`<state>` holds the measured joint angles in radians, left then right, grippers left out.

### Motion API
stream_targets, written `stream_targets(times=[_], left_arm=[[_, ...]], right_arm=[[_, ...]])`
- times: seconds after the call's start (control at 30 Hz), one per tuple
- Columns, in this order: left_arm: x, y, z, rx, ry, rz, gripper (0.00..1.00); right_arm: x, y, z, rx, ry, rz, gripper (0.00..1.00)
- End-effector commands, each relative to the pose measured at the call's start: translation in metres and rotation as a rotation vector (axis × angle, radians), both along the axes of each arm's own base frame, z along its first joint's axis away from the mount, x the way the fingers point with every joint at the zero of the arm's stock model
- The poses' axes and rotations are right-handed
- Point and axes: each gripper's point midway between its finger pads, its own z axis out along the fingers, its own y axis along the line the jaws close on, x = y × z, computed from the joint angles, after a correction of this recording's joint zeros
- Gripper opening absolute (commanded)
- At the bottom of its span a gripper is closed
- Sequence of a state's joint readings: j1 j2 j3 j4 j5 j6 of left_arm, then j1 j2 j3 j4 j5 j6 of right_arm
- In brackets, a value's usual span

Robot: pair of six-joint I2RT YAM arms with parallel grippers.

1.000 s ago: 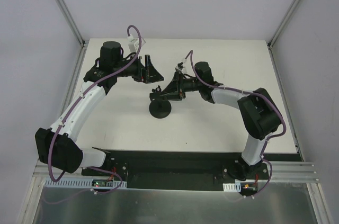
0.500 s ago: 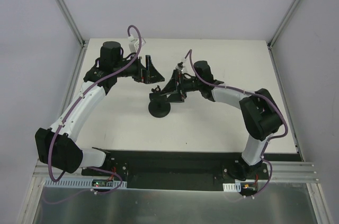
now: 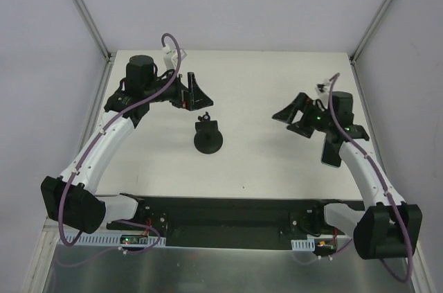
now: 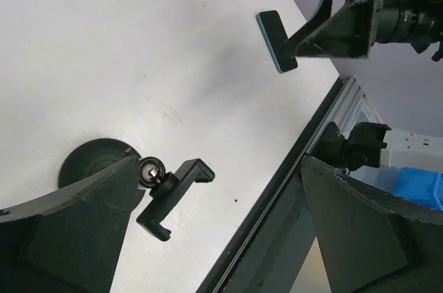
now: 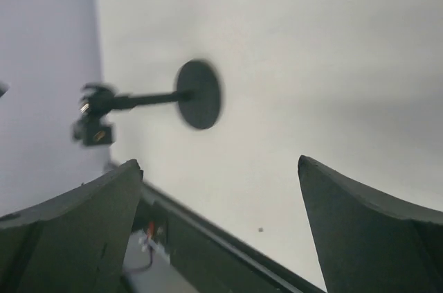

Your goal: Place the phone on the phone stand

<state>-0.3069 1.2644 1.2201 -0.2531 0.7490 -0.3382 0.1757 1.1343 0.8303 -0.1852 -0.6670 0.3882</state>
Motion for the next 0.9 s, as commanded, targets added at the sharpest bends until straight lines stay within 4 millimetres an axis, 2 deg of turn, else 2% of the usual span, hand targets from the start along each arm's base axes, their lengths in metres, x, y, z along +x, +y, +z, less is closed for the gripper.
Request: stream_targets(times=[0.0,0.03,0.13,0.23,0.27,0.37,0.47,0.57,0.6,0.63,0.77,0.8,0.87], left_arm=[[-0.006,0.004,0.020,0.002,-0.091,0.010,0.99],[-0.006,0.005,0.020,0.004,-0.093,0.014,0.99],[-0.005,0.004,0.018,0.005,-0.084,0.013,0.99],[-0.006,0.001,0.015,-0.004,-0.063,-0.004,0.99],[-0.006,0.000,0.016,-0.004,-0.063,-0.006,0.99],[-0.011,-0.003,0.019,-0.009,-0.072,-0.022,0.99],[-0.018,-0.005,0.026,-0.014,-0.095,-0.035,0.99],[-0.018,-0.005,0.025,-0.014,-0.093,-0.033,0.99],[-0.017,-0.005,0.023,-0.010,-0.090,-0.033,0.99],[-0.015,-0.005,0.021,-0.004,-0.087,-0.023,0.99],[-0.014,-0.009,0.016,-0.011,-0.057,-0.045,0.99],[-0.015,-0.009,0.016,-0.011,-0.057,-0.046,0.99],[-0.012,-0.008,0.014,-0.002,-0.060,-0.032,0.99]], right_arm=[[-0.017,-0.124,-0.068,-0.357,0.262,-0.432,0.96],[-0.018,-0.140,-0.071,-0.385,0.277,-0.480,0.96],[-0.022,-0.209,-0.084,-0.428,0.377,-0.735,0.96],[-0.014,-0.243,-0.090,-0.407,0.414,-0.852,0.96],[-0.012,-0.260,-0.091,-0.403,0.415,-0.909,0.96],[-0.010,-0.287,-0.104,-0.400,0.446,-0.992,0.96],[-0.008,-0.302,-0.117,-0.384,0.477,-1.012,0.96],[-0.011,-0.310,-0.130,-0.452,0.528,-0.947,0.96],[-0.019,-0.314,-0.137,-0.495,0.580,-0.943,0.96],[-0.023,-0.310,-0.149,-0.487,0.630,-0.913,0.96],[-0.001,-0.291,-0.169,-0.359,0.637,-0.784,0.97],[0.005,-0.277,-0.170,-0.296,0.624,-0.732,0.97],[0.009,-0.261,-0.178,-0.297,0.637,-0.667,0.98]])
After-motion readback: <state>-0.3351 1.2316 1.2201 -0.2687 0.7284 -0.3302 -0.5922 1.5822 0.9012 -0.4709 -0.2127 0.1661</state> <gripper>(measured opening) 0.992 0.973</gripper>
